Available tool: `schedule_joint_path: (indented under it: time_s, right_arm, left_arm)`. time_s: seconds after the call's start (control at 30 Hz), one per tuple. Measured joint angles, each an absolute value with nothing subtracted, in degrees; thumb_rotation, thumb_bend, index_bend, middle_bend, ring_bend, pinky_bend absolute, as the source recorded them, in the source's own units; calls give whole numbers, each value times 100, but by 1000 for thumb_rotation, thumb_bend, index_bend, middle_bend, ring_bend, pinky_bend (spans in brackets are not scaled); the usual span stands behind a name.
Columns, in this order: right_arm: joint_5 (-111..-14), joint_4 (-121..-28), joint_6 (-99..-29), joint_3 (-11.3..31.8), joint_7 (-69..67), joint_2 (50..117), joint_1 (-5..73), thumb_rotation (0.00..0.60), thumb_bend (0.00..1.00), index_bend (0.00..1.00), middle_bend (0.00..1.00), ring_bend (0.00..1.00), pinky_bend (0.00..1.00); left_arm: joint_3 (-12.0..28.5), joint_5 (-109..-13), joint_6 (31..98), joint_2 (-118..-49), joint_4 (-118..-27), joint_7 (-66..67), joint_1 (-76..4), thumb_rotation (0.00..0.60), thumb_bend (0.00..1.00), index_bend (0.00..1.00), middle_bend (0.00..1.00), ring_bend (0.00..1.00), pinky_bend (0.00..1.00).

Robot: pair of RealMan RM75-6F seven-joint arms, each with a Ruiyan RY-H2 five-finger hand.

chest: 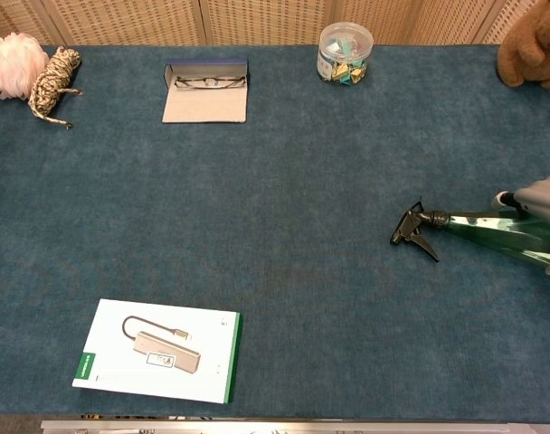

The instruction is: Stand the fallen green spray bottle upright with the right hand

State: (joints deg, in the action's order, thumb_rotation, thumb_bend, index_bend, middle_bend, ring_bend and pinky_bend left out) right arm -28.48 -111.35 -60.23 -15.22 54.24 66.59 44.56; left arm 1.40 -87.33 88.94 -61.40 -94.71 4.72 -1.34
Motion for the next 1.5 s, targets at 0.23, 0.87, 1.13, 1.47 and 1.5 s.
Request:
schedule_joint_path:
  time_s: [0.23, 0.87, 1.13, 1.47, 1.5]
  right_arm:
    - [-3212, -11268, -6032, -1500, 5150, 6498, 4383, 600, 167, 184, 389, 298, 471]
    - [-6372, -10705, -6500, -668, 2196, 6703, 3539, 600, 185, 362, 488, 399, 471]
    - [-7812, -9416, -7013, -262, 562, 7660, 3209, 600, 185, 365, 508, 422, 471]
    - [-8811, -7951, -7551, 97, -1115, 8795, 3148, 600, 184, 400, 534, 449, 472]
    - [-8888, -7824, -7613, 133, -1317, 8911, 3156, 600, 183, 400, 534, 449, 472]
  left_arm:
    - [146, -8724, 8890, -6133, -9477, 463, -134, 600, 0, 525, 393, 232, 295]
    - [170, -8658, 8856, -6104, -9480, 406, -142, 600, 0, 525, 394, 232, 294]
    - [170, -8669, 8880, -6084, -9480, 360, -130, 600, 0, 526, 393, 232, 294]
    - [181, -8633, 8864, -6069, -9475, 342, -131, 600, 0, 525, 394, 232, 295]
    - [184, -8625, 8861, -6067, -9474, 339, -131, 600, 0, 525, 394, 232, 295]
